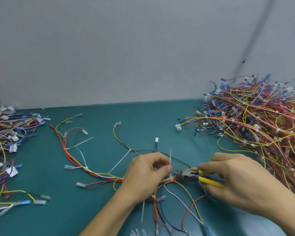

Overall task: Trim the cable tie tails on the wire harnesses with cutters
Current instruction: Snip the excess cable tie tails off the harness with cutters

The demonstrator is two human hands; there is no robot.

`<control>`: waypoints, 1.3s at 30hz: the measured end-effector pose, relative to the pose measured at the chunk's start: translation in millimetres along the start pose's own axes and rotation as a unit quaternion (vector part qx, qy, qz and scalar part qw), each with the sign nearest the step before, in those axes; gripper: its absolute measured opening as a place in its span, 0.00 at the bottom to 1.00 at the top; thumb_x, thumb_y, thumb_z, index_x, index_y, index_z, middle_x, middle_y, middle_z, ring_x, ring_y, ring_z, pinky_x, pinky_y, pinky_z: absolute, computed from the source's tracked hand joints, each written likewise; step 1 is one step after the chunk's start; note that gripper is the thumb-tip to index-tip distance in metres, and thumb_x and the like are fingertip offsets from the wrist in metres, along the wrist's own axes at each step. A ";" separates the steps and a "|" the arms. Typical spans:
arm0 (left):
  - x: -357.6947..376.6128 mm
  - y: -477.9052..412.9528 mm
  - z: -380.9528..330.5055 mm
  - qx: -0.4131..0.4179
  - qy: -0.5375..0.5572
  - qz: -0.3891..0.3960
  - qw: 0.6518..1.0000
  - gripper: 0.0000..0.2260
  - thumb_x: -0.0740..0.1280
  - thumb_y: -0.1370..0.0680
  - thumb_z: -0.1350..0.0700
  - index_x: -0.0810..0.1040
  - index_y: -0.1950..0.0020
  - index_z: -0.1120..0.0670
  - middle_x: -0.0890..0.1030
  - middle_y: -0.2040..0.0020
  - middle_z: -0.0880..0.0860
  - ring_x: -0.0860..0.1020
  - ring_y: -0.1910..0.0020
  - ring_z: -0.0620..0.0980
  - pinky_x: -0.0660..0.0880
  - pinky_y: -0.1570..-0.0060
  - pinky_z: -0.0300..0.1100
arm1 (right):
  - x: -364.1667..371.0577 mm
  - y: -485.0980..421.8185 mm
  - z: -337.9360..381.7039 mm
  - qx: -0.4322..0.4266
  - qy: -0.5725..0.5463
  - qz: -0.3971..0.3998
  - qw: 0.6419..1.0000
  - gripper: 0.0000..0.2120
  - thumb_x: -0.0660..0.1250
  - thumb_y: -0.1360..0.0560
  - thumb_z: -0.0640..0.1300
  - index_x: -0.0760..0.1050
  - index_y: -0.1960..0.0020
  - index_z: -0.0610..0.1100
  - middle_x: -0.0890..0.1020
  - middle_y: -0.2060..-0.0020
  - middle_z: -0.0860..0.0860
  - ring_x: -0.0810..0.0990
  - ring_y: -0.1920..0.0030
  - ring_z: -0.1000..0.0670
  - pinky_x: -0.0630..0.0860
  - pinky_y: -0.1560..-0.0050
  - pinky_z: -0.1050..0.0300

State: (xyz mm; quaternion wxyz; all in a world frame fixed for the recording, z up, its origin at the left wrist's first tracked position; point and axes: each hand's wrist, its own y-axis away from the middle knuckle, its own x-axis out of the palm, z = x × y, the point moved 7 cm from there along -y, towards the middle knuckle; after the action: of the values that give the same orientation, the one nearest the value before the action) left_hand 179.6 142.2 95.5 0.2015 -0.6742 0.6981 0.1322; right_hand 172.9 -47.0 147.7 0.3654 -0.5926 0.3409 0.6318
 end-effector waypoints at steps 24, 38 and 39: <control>3.3 4.7 -2.3 0.008 0.078 0.048 0.996 0.06 0.67 0.29 0.49 0.78 0.61 0.51 0.75 0.68 0.46 0.71 0.67 0.46 0.69 0.60 0.43 | 1.9 0.2 12.6 -0.043 0.014 0.026 0.999 0.12 0.61 0.28 0.58 0.76 0.47 0.57 0.72 0.57 0.58 0.74 0.60 0.51 0.75 0.60 0.54; 3.3 4.9 -4.0 0.014 0.065 0.050 0.997 0.04 0.68 0.26 0.53 0.78 0.61 0.49 0.75 0.69 0.44 0.71 0.67 0.43 0.69 0.61 0.40 | -5.0 0.3 17.8 -0.092 0.048 -0.063 0.993 0.09 0.75 0.39 0.50 0.78 0.60 0.56 0.76 0.65 0.59 0.73 0.73 0.50 0.69 0.80 0.59; 3.5 5.1 -4.1 0.011 0.064 0.049 0.997 0.04 0.67 0.27 0.51 0.78 0.61 0.48 0.75 0.69 0.44 0.71 0.68 0.43 0.69 0.61 0.41 | -5.3 0.1 18.3 -0.092 0.043 -0.056 0.993 0.09 0.74 0.39 0.50 0.77 0.60 0.56 0.76 0.65 0.59 0.73 0.73 0.49 0.69 0.80 0.58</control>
State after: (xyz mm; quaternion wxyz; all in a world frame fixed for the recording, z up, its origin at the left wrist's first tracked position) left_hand 174.2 137.5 97.1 0.1569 -0.6439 0.7434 0.0906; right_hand 163.8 -31.6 154.2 0.3292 -0.6687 0.2630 0.6126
